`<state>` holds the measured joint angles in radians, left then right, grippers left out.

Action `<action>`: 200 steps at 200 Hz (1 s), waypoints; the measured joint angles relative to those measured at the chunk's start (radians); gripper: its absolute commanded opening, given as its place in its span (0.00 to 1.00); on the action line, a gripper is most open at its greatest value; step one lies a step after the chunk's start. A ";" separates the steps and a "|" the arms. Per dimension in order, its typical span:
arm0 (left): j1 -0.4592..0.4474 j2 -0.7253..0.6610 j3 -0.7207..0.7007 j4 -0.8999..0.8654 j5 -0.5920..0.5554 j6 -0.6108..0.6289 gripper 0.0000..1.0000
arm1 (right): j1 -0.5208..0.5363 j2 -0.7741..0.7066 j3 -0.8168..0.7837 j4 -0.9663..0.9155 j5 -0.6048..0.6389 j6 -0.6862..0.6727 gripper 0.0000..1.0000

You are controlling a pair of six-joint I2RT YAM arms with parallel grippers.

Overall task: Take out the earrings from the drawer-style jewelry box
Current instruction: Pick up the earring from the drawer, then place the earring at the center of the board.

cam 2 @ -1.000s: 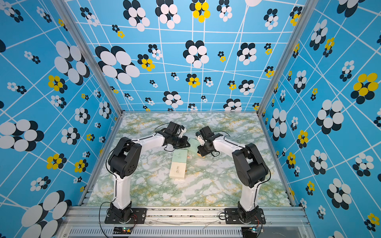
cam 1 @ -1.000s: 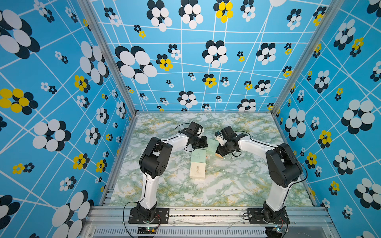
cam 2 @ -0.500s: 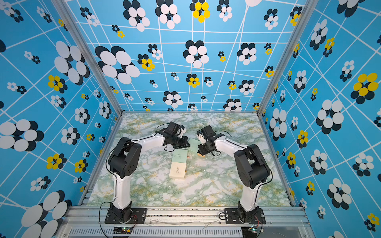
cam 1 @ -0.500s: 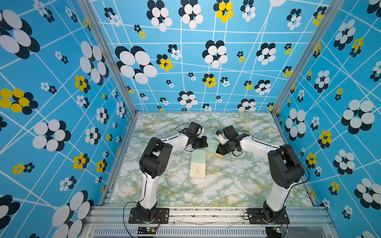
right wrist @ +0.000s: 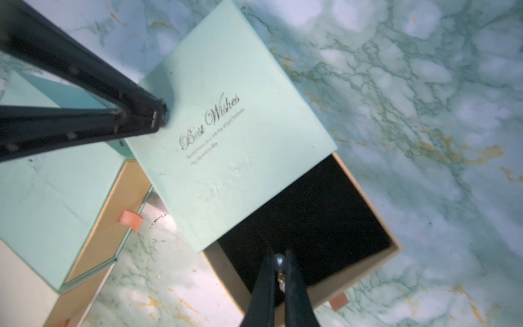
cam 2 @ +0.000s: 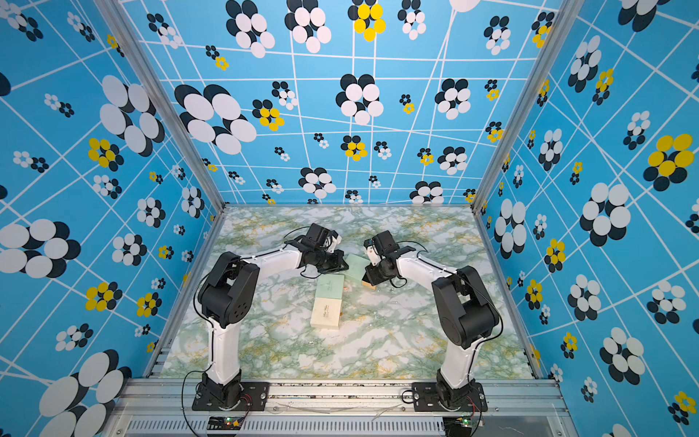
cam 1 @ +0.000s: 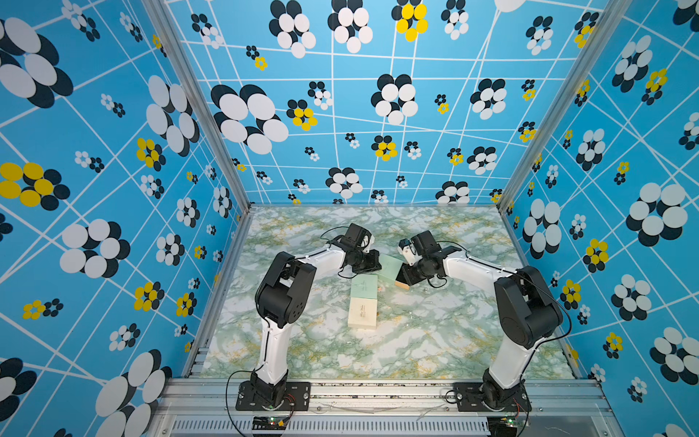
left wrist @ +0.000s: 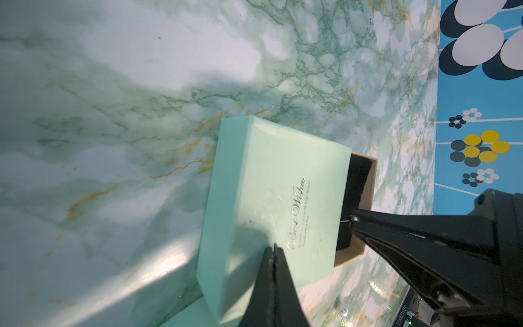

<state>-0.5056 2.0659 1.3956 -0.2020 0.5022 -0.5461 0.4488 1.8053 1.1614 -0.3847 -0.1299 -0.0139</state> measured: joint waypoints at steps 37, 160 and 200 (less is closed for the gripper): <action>0.000 -0.001 0.000 0.000 0.000 0.000 0.00 | -0.011 -0.025 -0.019 0.001 -0.003 0.003 0.00; 0.001 -0.002 -0.001 0.000 0.000 0.000 0.00 | -0.045 -0.220 -0.082 0.038 -0.049 0.065 0.00; 0.005 -0.006 -0.008 0.000 0.000 0.000 0.00 | -0.082 -0.286 -0.155 0.034 -0.041 0.098 0.00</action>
<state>-0.5007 2.0598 1.3880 -0.2016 0.5018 -0.5461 0.3668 1.5196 1.0061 -0.3511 -0.1711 0.0837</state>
